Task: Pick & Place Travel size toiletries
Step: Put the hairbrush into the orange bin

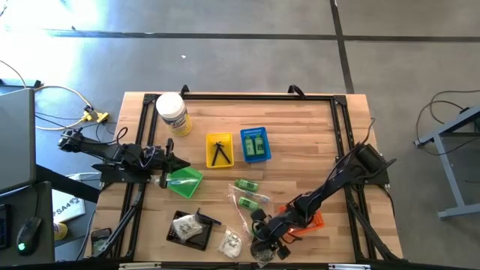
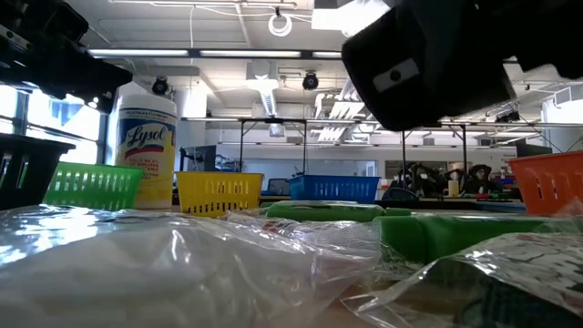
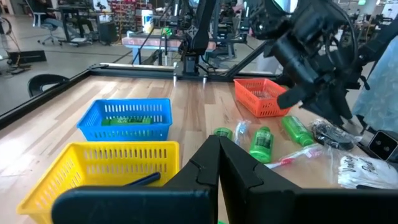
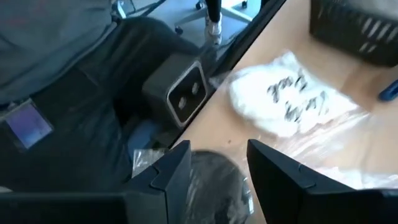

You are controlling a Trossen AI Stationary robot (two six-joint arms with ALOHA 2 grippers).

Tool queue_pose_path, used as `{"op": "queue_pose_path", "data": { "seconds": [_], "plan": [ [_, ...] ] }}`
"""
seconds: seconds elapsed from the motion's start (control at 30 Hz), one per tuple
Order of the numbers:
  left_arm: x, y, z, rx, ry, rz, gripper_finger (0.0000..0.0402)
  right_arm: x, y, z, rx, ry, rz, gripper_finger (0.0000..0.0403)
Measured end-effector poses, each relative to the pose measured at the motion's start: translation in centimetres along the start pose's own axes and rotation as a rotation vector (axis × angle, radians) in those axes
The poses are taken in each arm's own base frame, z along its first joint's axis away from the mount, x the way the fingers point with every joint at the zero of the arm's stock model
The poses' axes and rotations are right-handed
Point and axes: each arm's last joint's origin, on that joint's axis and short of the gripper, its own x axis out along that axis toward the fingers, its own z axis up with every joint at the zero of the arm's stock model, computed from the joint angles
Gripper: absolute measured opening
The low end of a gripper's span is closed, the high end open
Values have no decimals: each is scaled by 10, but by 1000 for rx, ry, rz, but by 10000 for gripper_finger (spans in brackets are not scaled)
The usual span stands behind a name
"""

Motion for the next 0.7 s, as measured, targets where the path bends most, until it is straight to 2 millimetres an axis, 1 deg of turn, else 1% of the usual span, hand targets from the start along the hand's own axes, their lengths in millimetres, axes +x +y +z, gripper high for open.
{"op": "queue_pose_path", "data": {
  "seconds": [0.23,0.33,0.43,0.7],
  "plan": [
    [0,0,0,0,4,0,0,10,6,-16,7,63,-23,150],
    [0,0,0,0,4,-1,0,12,5,-22,5,96,-110,150],
    [0,0,0,0,5,-1,0,11,3,-24,-3,111,-172,150],
    [0,0,0,0,6,-1,0,10,-1,-28,8,165,-181,150]
  ]
}}
